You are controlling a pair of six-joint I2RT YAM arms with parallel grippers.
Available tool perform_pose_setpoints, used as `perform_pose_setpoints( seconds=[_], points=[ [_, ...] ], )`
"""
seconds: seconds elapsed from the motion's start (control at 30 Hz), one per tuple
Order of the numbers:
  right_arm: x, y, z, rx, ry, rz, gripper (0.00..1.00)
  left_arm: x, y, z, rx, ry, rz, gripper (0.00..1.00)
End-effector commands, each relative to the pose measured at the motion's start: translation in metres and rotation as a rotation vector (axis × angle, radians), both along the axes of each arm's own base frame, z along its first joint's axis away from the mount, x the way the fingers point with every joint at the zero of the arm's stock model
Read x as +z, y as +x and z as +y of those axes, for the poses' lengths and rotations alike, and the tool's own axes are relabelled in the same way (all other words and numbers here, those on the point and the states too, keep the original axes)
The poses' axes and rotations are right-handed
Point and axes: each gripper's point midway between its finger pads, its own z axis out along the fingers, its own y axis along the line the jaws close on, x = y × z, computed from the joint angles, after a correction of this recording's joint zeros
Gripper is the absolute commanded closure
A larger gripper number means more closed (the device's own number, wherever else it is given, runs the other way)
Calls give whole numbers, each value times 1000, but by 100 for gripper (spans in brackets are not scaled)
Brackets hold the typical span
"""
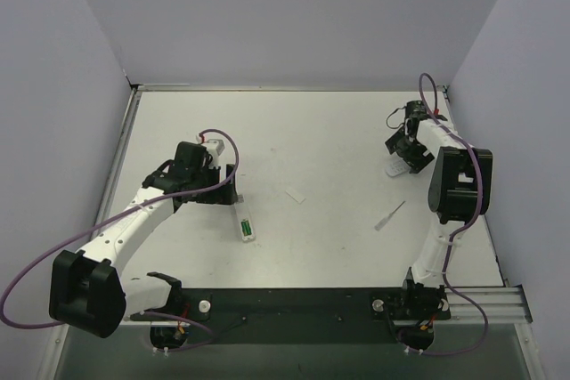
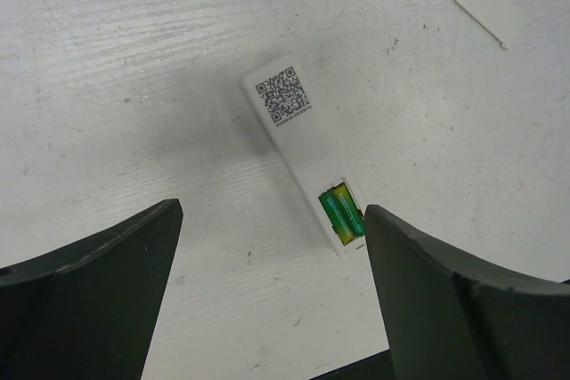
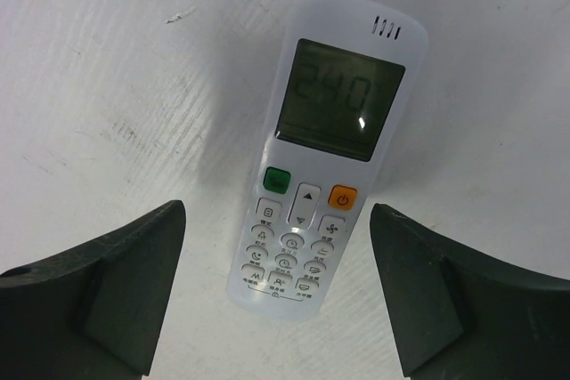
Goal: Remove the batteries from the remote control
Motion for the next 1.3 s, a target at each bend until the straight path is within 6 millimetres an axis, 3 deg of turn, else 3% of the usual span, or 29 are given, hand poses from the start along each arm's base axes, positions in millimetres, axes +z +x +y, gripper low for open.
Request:
perform_pose_setpoints(
  seconds=[0.0,0.93,1.27],
  points=[
    [0,-5,-1,-24,5,24,22,20,11,1,9,5,-67,6],
    [-17,-23,-5,-53,1,99,34,29,14,17,82,53,-109,3],
    [10,-16,0,20,15,32,59,31,15,13,73,34,-119,2]
  ],
)
